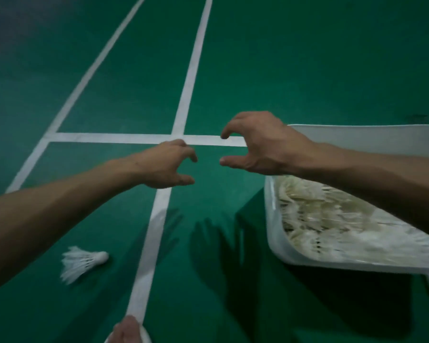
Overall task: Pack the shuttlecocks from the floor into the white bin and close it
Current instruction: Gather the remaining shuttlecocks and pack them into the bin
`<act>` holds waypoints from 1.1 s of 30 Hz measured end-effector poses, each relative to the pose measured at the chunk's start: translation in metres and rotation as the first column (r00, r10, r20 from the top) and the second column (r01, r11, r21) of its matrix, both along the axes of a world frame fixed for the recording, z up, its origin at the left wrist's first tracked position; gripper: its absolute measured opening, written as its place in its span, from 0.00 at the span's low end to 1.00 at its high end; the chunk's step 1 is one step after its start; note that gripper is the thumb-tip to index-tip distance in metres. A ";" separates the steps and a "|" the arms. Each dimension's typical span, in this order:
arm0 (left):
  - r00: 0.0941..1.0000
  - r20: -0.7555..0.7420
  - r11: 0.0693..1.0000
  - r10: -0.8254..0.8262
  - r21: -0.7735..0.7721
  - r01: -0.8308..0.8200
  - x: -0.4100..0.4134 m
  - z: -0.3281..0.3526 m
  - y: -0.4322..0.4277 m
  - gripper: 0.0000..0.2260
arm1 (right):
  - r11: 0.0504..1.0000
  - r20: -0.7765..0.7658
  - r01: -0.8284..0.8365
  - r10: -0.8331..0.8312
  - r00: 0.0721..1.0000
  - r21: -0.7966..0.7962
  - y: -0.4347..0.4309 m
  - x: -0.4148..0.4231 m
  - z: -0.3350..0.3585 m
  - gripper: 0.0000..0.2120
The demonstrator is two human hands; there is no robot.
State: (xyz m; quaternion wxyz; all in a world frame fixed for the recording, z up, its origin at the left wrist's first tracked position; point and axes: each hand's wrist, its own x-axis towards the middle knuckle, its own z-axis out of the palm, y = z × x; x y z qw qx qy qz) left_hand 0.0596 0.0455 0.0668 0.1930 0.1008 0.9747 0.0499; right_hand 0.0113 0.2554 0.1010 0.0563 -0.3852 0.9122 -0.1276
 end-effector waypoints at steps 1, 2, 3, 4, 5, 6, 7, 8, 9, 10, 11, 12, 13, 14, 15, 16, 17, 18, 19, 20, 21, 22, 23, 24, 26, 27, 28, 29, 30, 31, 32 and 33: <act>0.998 0.056 0.999 0.032 -0.013 -0.032 0.010 -0.009 -0.019 0.24 | 0.999 0.020 -0.034 0.034 0.999 0.015 -0.018 0.004 -0.007 0.26; 0.991 0.113 0.997 0.070 -0.025 -0.067 0.021 -0.019 -0.037 0.25 | 0.997 0.045 -0.067 0.065 0.997 0.030 -0.036 0.009 -0.015 0.26; 0.981 0.164 0.994 0.104 -0.038 -0.099 0.032 -0.029 -0.055 0.26 | 0.995 0.074 -0.095 0.092 0.993 0.043 -0.052 0.014 -0.023 0.26; 0.969 0.209 0.991 0.135 -0.054 -0.126 0.044 -0.039 -0.071 0.26 | 0.992 0.110 -0.117 0.110 0.988 0.053 -0.067 0.020 -0.032 0.26; 0.955 0.247 0.986 0.164 -0.068 -0.151 0.056 -0.048 -0.087 0.27 | 0.989 0.149 -0.132 0.121 0.981 0.061 -0.080 0.025 -0.040 0.26; 0.941 0.279 0.981 0.192 -0.080 -0.177 0.068 -0.057 -0.101 0.28 | 0.987 0.187 -0.144 0.129 0.974 0.069 -0.093 0.030 -0.049 0.26; 0.928 0.304 0.976 0.217 -0.091 -0.198 0.079 -0.065 -0.113 0.28 | 0.985 0.218 -0.156 0.136 0.967 0.077 -0.103 0.035 -0.056 0.26; 0.913 0.330 0.970 0.240 -0.105 -0.217 0.090 -0.072 -0.124 0.29 | 0.982 0.244 -0.167 0.142 0.959 0.087 -0.113 0.040 -0.064 0.27; 0.898 0.356 0.966 0.258 -0.121 -0.230 0.100 -0.080 -0.133 0.30 | 0.979 0.267 -0.180 0.148 0.952 0.099 -0.121 0.045 -0.071 0.27; 0.882 0.384 0.962 0.272 -0.138 -0.236 0.110 -0.087 -0.142 0.31 | 0.974 0.286 -0.196 0.157 0.945 0.113 -0.127 0.050 -0.077 0.27; 0.868 0.409 0.959 0.280 -0.153 -0.238 0.118 -0.093 -0.148 0.31 | 0.969 0.303 -0.210 0.164 0.939 0.127 -0.132 0.054 -0.082 0.27; 0.859 0.426 0.958 0.285 -0.162 -0.238 0.125 -0.098 -0.153 0.31 | 0.965 0.319 -0.222 0.168 0.933 0.139 -0.134 0.057 -0.086 0.27; 0.858 0.427 0.958 0.286 -0.161 -0.239 0.130 -0.103 -0.156 0.31 | 0.962 0.332 -0.229 0.169 0.928 0.151 -0.135 0.060 -0.089 0.27; 0.864 0.417 0.958 0.283 -0.160 -0.237 0.133 -0.107 -0.157 0.31 | 0.959 0.342 -0.235 0.169 0.924 0.161 -0.135 0.061 -0.092 0.27; 0.876 0.397 0.960 0.274 -0.159 -0.229 0.134 -0.110 -0.157 0.30 | 0.956 0.350 -0.239 0.168 0.922 0.169 -0.133 0.063 -0.094 0.27; 0.887 0.380 0.962 0.264 -0.164 -0.216 0.134 -0.113 -0.156 0.29 | 0.955 0.355 -0.241 0.167 0.920 0.173 -0.131 0.064 -0.095 0.26; 0.893 0.372 0.964 0.253 -0.172 -0.202 0.135 -0.115 -0.154 0.28 | 0.955 0.357 -0.240 0.166 0.919 0.175 -0.128 0.064 -0.096 0.26; 0.893 0.377 0.965 0.246 -0.182 -0.189 0.135 -0.116 -0.152 0.28 | 0.955 0.356 -0.239 0.165 0.920 0.173 -0.125 0.065 -0.096 0.26; 0.892 0.385 0.967 0.237 -0.186 -0.177 0.135 -0.117 -0.150 0.27 | 0.957 0.354 -0.236 0.164 0.921 0.171 -0.123 0.065 -0.095 0.25; 0.890 0.393 0.968 0.232 -0.186 -0.170 0.135 -0.117 -0.149 0.26 | 0.958 0.349 -0.233 0.164 0.923 0.167 -0.120 0.065 -0.094 0.25; 0.890 0.397 0.970 0.225 -0.179 -0.166 0.135 -0.117 -0.148 0.25 | 0.960 0.345 -0.228 0.162 0.924 0.161 -0.117 0.064 -0.093 0.25; 0.890 0.400 0.972 0.218 -0.169 -0.162 0.134 -0.117 -0.146 0.25 | 0.963 0.341 -0.223 0.160 0.926 0.154 -0.114 0.064 -0.092 0.25; 0.895 0.397 0.976 0.204 -0.150 -0.156 0.132 -0.115 -0.144 0.24 | 0.965 0.338 -0.219 0.159 0.928 0.147 -0.112 0.063 -0.091 0.24; 0.901 0.389 0.980 0.191 -0.126 -0.153 0.129 -0.113 -0.140 0.24 | 0.966 0.336 -0.216 0.158 0.928 0.141 -0.109 0.062 -0.089 0.24; 0.920 0.352 0.985 0.172 -0.057 -0.162 0.119 -0.105 -0.130 0.22 | 0.970 0.331 -0.206 0.155 0.931 0.127 -0.104 0.062 -0.086 0.23; 0.930 0.326 0.984 0.172 -0.015 -0.176 0.113 -0.099 -0.124 0.21 | 0.972 0.327 -0.201 0.153 0.933 0.118 -0.102 0.061 -0.084 0.22; 0.939 0.294 0.979 0.180 0.038 -0.200 0.106 -0.091 -0.118 0.19 | 0.975 0.324 -0.194 0.150 0.934 0.107 -0.100 0.061 -0.081 0.22; 0.944 0.259 0.964 0.204 0.114 -0.239 0.097 -0.083 -0.111 0.16 | 0.979 0.323 -0.183 0.144 0.935 0.093 -0.097 0.059 -0.078 0.22; 0.942 0.229 0.930 0.246 0.218 -0.295 0.088 -0.075 -0.103 0.13 | 0.983 0.325 -0.167 0.135 0.936 0.073 -0.094 0.057 -0.074 0.23; 0.931 0.209 0.873 0.300 0.334 -0.356 0.079 -0.066 -0.093 0.10 | 0.989 0.332 -0.143 0.119 0.936 0.048 -0.091 0.054 -0.070 0.23; 0.912 0.205 0.795 0.356 0.446 -0.411 0.071 -0.056 -0.083 0.08 | 0.994 0.341 -0.112 0.098 0.935 0.019 -0.087 0.051 -0.065 0.23; 0.886 0.219 0.699 0.409 0.548 -0.459 0.062 -0.046 -0.071 0.06 | 0.997 0.352 -0.074 0.073 0.933 -0.011 -0.082 0.048 -0.059 0.24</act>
